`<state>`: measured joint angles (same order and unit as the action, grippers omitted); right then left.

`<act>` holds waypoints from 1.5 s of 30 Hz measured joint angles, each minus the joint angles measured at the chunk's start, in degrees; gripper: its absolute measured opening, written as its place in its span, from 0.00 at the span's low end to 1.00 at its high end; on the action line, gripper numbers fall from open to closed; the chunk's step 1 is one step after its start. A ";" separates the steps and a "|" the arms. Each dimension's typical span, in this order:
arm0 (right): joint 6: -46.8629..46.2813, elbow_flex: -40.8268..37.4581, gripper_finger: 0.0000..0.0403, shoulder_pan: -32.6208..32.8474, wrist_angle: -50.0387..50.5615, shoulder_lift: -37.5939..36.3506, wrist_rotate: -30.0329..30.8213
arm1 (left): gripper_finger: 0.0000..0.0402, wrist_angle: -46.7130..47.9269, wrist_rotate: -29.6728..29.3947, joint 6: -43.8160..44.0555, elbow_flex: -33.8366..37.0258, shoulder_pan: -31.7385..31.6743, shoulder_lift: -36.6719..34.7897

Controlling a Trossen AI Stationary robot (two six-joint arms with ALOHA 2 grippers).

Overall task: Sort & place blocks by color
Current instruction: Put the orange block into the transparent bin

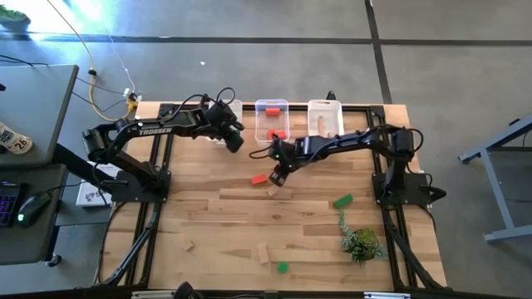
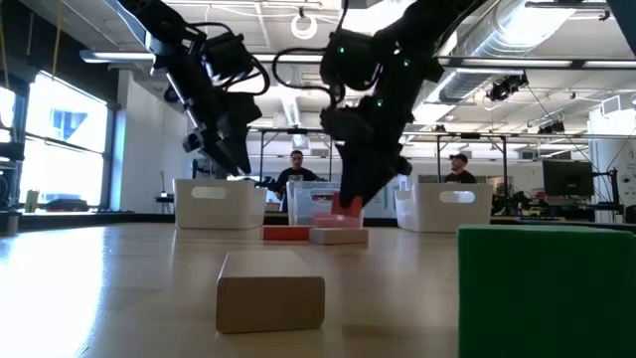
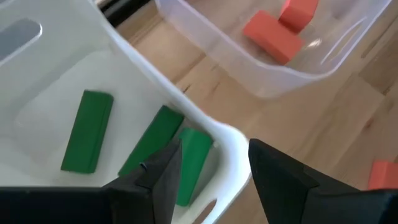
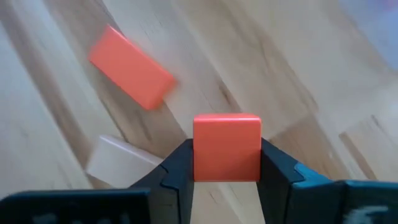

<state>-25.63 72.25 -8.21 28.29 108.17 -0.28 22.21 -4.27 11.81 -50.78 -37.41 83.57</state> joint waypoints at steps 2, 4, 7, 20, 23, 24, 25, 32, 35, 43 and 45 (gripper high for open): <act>-0.01 0.00 0.26 0.00 -1.79 -1.20 0.01 | 0.43 -1.23 0.00 -0.02 0.00 0.00 0.00; 0.00 0.00 0.26 -0.13 -3.88 -1.94 0.00 | 0.43 -2.48 0.00 0.00 0.00 0.00 0.00; 0.13 0.00 0.26 -0.88 -7.00 -3.09 -0.06 | 0.43 -3.55 0.26 0.00 0.00 0.36 0.00; 3.23 0.00 0.26 -8.88 -18.87 -6.06 4.91 | 0.43 -4.57 0.63 1.60 0.00 7.51 0.00; 3.66 0.00 0.26 -10.71 -19.09 -6.10 6.28 | 0.43 -4.63 0.68 2.99 0.00 9.98 0.00; 3.81 0.00 0.26 -11.33 -19.04 -6.10 6.72 | 0.43 -4.67 0.68 3.52 0.00 10.87 0.00; 4.09 0.00 0.26 -11.86 -19.12 -6.09 7.15 | 0.43 -4.73 0.68 4.19 0.00 11.71 0.00; 4.66 0.00 0.26 -14.38 -17.94 -4.70 7.77 | 0.43 -5.40 0.69 6.96 0.00 18.27 0.00; 4.67 0.00 0.26 -14.79 -17.67 -3.30 7.64 | 0.43 -5.41 0.68 8.32 0.00 21.10 0.00; 5.14 0.00 0.41 -14.76 -17.26 -1.43 8.20 | 0.43 -5.49 0.48 10.66 0.11 28.47 0.00; 5.18 0.00 0.45 -14.53 -17.47 -1.43 9.21 | 0.43 -5.50 -0.08 11.91 0.11 29.99 0.00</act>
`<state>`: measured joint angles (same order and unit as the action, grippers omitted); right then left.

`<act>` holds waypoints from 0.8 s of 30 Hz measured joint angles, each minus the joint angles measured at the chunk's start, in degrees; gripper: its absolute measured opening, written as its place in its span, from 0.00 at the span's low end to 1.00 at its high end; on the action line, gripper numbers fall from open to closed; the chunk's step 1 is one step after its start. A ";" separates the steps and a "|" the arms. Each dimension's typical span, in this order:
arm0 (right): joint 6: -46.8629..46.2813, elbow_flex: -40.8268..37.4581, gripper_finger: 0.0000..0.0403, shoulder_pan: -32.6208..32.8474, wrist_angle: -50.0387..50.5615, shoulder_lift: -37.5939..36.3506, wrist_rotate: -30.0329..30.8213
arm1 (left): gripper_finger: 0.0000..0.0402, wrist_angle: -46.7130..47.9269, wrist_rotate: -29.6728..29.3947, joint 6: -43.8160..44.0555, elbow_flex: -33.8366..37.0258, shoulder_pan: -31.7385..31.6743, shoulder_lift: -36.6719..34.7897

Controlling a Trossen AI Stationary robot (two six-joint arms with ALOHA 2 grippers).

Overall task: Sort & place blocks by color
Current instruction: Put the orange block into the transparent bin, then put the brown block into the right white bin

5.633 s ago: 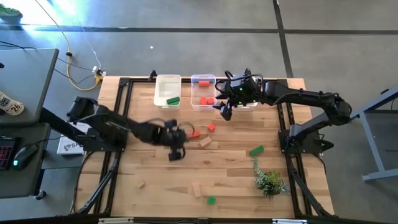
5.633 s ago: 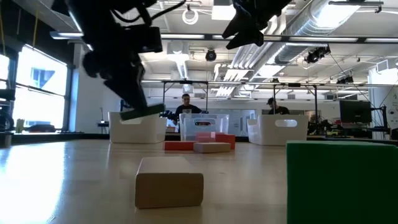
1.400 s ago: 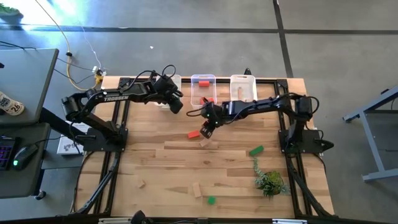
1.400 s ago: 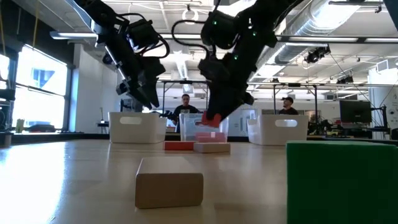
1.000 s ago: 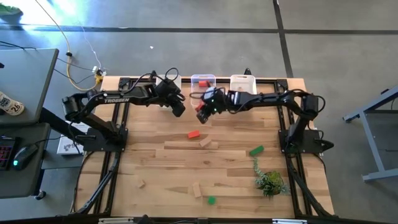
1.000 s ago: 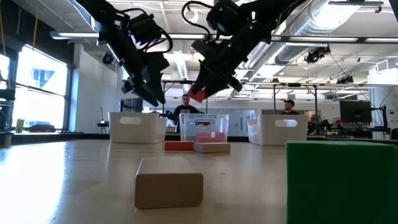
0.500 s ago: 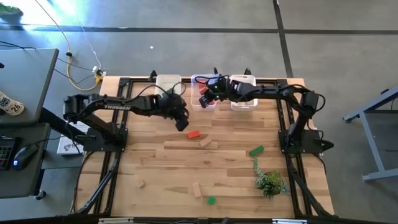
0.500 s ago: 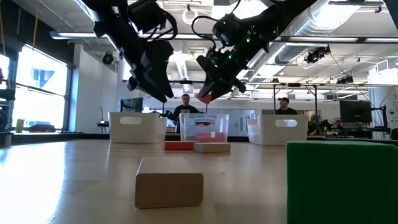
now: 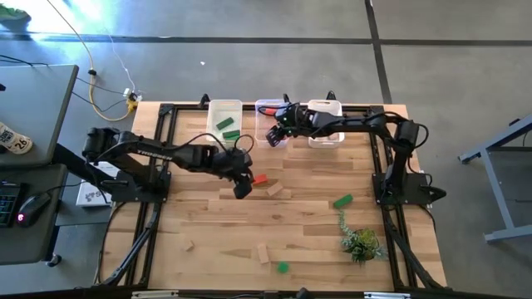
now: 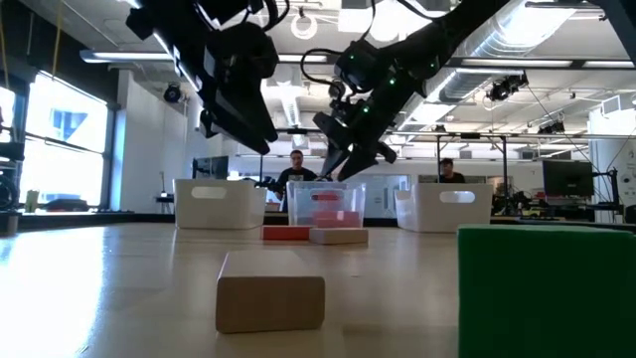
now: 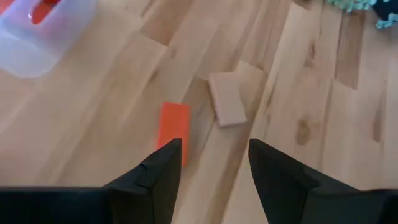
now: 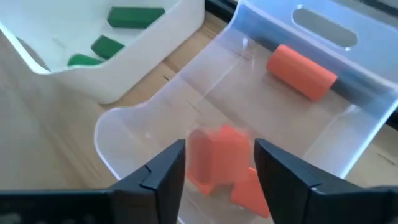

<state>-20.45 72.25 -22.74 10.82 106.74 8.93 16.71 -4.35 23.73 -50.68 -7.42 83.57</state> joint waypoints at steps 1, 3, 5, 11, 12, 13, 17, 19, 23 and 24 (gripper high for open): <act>0.04 0.00 0.47 0.04 -0.12 0.00 0.16 | 0.43 0.02 -0.29 0.94 0.00 0.71 0.00; 0.06 0.00 0.50 0.06 0.11 0.00 0.15 | 0.43 0.10 -0.62 2.44 0.00 2.09 0.00; -0.02 0.00 0.51 0.02 0.06 -0.09 -0.26 | 0.43 0.13 -0.80 3.43 0.00 3.70 0.00; -0.06 0.00 0.51 0.10 0.24 -1.24 -7.46 | 0.43 0.13 -0.80 4.53 0.00 9.23 0.00; -0.06 0.00 0.51 0.32 0.21 -1.61 -8.36 | 0.43 0.13 -0.80 4.26 0.00 10.13 0.00; -0.15 0.00 0.52 0.49 0.25 -2.08 -8.96 | 0.43 0.13 -0.81 3.97 0.00 10.98 0.00; -0.45 0.00 0.52 2.37 0.18 -4.27 -9.02 | 0.43 0.01 -0.86 3.76 0.00 14.05 0.00; -0.46 0.00 0.52 3.76 0.25 -5.29 -9.06 | 0.43 -0.02 -0.89 3.99 0.02 15.43 0.00; -0.47 0.00 0.52 6.54 0.54 -7.03 -8.94 | 0.43 0.11 -1.04 7.65 0.01 18.34 0.00; -0.46 0.00 0.52 7.28 0.55 -7.32 -8.71 | 0.43 0.41 -1.04 8.83 0.02 19.20 0.00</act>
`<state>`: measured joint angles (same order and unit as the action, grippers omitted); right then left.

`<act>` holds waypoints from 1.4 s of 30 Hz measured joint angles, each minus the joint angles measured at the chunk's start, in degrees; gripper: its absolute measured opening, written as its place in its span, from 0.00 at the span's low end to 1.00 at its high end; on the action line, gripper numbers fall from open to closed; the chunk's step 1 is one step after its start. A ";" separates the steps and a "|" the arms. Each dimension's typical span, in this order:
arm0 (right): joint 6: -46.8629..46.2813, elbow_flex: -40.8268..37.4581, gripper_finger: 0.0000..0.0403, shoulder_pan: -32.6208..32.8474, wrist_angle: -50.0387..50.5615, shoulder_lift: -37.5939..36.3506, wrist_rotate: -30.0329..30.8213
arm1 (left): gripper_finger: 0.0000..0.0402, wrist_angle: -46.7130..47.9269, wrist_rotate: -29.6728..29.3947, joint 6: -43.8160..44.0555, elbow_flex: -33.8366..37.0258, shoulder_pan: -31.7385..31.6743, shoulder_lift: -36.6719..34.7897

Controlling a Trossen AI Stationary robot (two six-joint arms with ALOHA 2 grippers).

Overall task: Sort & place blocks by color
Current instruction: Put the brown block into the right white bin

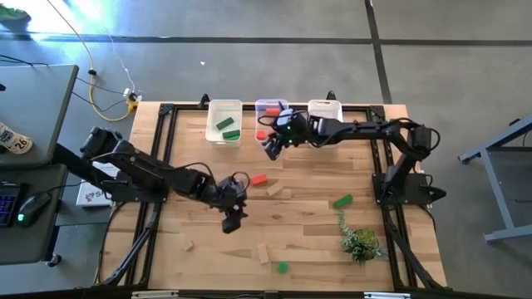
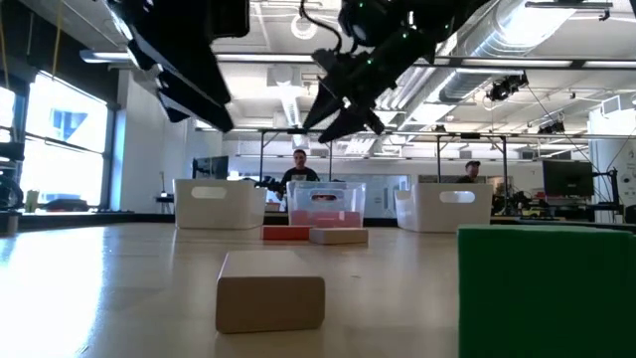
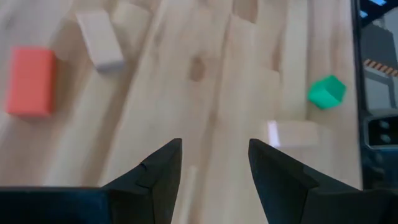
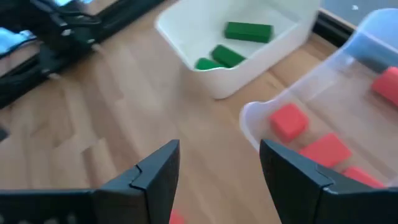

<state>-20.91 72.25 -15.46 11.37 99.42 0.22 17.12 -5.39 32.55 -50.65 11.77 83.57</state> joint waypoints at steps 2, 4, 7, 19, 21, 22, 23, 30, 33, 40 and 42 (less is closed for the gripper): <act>0.01 0.00 0.52 1.28 0.20 -0.41 0.27 | 0.43 0.94 0.02 2.94 0.00 1.74 0.00; 0.00 0.00 0.52 2.47 0.21 -0.44 0.77 | 0.43 2.34 0.02 5.97 0.00 3.44 0.00; -0.02 0.00 0.52 3.96 0.27 -0.44 0.80 | 0.43 4.68 -1.02 10.49 0.00 6.05 0.00; -1.74 0.00 0.52 7.88 0.25 -0.44 2.87 | 0.43 7.11 -1.22 22.26 0.00 14.64 0.00; -1.74 0.00 0.52 8.50 0.27 -0.42 4.03 | 0.43 7.21 0.11 23.87 0.00 15.85 0.00; -1.74 0.00 0.52 8.73 0.27 -0.43 4.13 | 0.43 7.43 0.49 24.82 0.00 16.50 0.00; -1.74 0.00 0.52 8.92 0.27 -0.44 4.13 | 0.43 7.79 0.50 25.79 0.00 17.08 0.00; -1.70 0.00 0.52 9.96 0.38 -0.42 4.12 | 0.43 14.50 0.39 32.14 0.00 19.62 0.00; -1.66 0.00 0.52 10.01 0.43 -0.42 4.14 | 0.43 18.40 0.48 35.12 0.00 20.74 0.00; -1.55 0.00 0.52 10.01 2.15 -0.42 6.87 | 0.43 26.48 1.14 44.39 0.02 24.18 0.00; -1.51 0.00 0.52 10.01 3.08 -0.42 7.71 | 0.43 27.41 2.34 46.54 0.02 25.19 0.00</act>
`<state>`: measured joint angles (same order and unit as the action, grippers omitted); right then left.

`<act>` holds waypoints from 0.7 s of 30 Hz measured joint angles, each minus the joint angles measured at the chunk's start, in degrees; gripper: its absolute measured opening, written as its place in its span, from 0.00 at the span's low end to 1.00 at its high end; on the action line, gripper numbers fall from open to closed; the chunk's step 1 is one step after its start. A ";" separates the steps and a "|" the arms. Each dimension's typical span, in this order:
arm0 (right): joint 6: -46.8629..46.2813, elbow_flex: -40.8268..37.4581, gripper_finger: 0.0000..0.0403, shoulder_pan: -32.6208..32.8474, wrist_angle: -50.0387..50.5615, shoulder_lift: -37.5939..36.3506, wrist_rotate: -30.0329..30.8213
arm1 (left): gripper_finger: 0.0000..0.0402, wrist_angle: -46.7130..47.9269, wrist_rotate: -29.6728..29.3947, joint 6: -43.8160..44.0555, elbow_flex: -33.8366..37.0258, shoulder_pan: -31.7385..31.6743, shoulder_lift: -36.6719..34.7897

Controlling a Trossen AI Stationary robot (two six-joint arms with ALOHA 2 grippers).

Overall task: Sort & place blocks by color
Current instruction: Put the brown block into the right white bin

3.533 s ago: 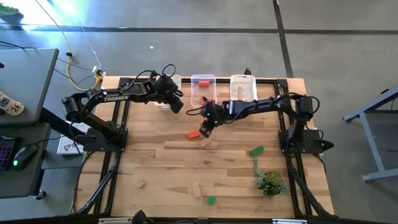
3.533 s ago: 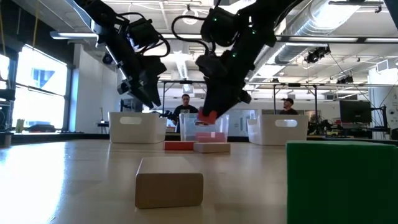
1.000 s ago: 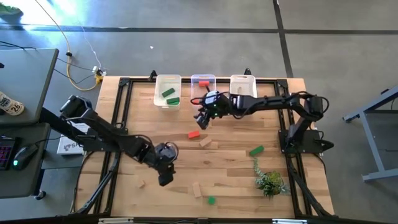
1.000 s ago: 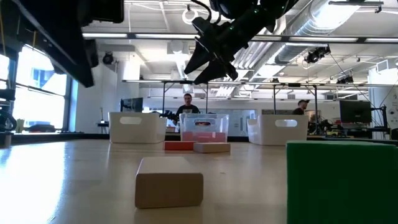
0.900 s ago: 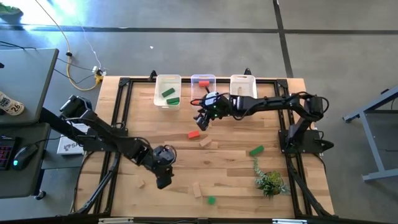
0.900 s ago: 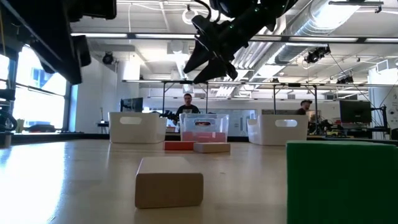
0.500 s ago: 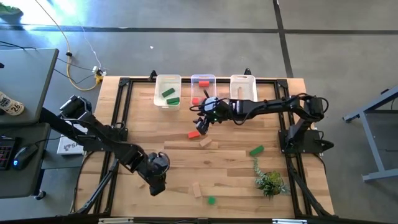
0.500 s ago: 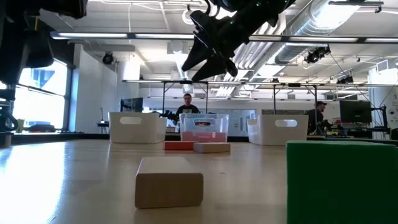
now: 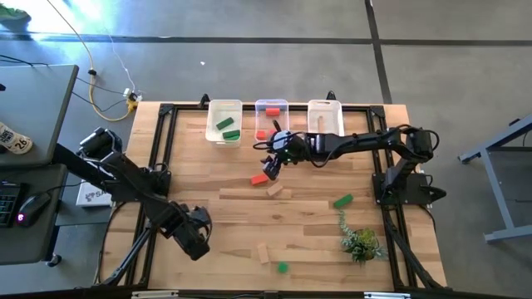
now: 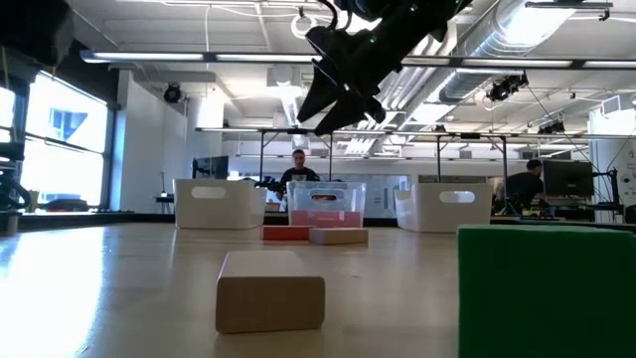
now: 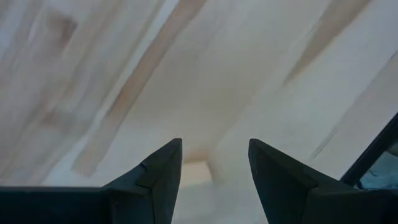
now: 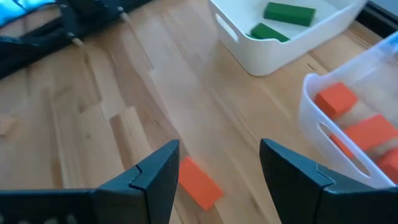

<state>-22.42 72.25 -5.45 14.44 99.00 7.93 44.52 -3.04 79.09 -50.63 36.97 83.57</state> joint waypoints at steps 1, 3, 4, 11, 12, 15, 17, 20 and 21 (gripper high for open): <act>0.31 0.00 0.52 0.00 0.58 0.00 0.17 | 0.43 0.30 0.46 0.81 0.00 0.52 0.00; 0.49 0.00 0.52 0.00 1.75 0.00 0.25 | 0.45 1.35 0.85 2.39 0.00 1.62 0.00; 0.44 0.00 0.52 0.00 2.16 0.00 0.25 | 0.45 1.82 0.76 3.40 0.02 2.15 0.02; 0.44 0.00 0.52 0.00 3.13 0.00 0.28 | 0.49 2.02 1.67 11.96 0.02 5.02 1.81; 0.44 0.00 0.52 0.00 3.15 0.00 0.28 | 0.49 2.03 1.84 12.81 0.02 5.42 2.16; 0.42 0.00 0.52 0.00 3.31 0.00 0.28 | 0.49 1.98 2.06 14.88 0.02 6.49 2.88; 0.42 0.00 0.52 0.00 3.31 0.00 0.28 | 0.49 2.00 2.86 15.37 0.02 7.19 3.35; 0.41 0.00 0.52 0.00 3.31 0.00 0.28 | 0.49 2.01 3.81 16.59 0.02 7.89 4.15; 0.40 0.00 0.52 0.00 3.31 0.00 0.29 | 0.49 2.01 3.90 16.73 0.02 8.09 4.44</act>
<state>-22.02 72.25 -5.45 17.76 99.00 8.22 46.54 0.85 95.82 -50.61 45.06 88.01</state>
